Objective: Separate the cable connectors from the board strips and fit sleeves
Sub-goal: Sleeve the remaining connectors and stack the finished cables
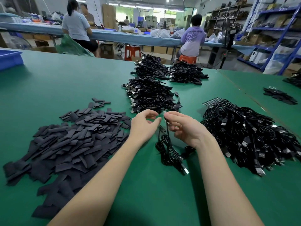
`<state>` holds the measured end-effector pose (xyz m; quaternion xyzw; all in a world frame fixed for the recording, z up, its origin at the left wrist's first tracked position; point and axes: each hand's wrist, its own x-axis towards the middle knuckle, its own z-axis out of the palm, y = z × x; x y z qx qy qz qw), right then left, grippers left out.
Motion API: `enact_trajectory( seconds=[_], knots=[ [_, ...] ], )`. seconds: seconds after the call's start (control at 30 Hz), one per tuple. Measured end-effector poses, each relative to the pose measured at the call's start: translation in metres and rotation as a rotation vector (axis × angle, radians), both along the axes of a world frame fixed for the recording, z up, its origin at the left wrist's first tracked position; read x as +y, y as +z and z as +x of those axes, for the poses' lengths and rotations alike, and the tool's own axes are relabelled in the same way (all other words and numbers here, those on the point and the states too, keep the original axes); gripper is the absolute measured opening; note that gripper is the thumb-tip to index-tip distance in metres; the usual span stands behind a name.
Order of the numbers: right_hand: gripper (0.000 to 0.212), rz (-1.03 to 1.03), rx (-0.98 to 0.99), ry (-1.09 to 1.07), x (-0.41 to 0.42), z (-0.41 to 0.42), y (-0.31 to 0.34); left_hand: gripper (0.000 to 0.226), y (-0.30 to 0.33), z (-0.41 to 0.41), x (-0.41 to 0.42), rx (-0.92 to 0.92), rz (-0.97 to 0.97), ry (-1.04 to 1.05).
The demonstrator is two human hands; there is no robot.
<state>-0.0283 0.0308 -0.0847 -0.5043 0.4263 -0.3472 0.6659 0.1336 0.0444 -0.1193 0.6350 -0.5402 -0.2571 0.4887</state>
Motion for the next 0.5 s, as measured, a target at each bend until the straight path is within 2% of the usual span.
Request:
enact_trajectory(
  seconds=[0.03,0.17,0.23,0.33,0.4,0.5],
  knots=[
    [0.013,0.026,-0.001,-0.067,-0.001,0.002,-0.003,0.008,0.002,-0.002,0.000,0.048,-0.019,-0.009],
    [0.006,0.074,-0.015,-0.241,-0.005,0.007,-0.009,0.018,0.012,-0.013,0.004,0.611,0.179,-0.265],
    [0.003,0.057,-0.018,-0.262,-0.005,0.011,-0.008,0.016,0.012,-0.013,0.005,0.707,0.229,-0.291],
    [0.017,0.057,0.012,-0.215,-0.004,0.008,0.003,0.010,0.010,-0.011,0.007,0.816,0.260,-0.296],
    [0.025,-0.026,0.189,-0.202,-0.001,0.005,0.013,0.007,0.008,-0.013,0.009,0.871,0.261,-0.265],
    [0.019,-0.431,0.694,-0.270,-0.005,0.018,0.031,0.012,0.005,-0.016,0.008,0.910,0.251,-0.229]
  ],
)
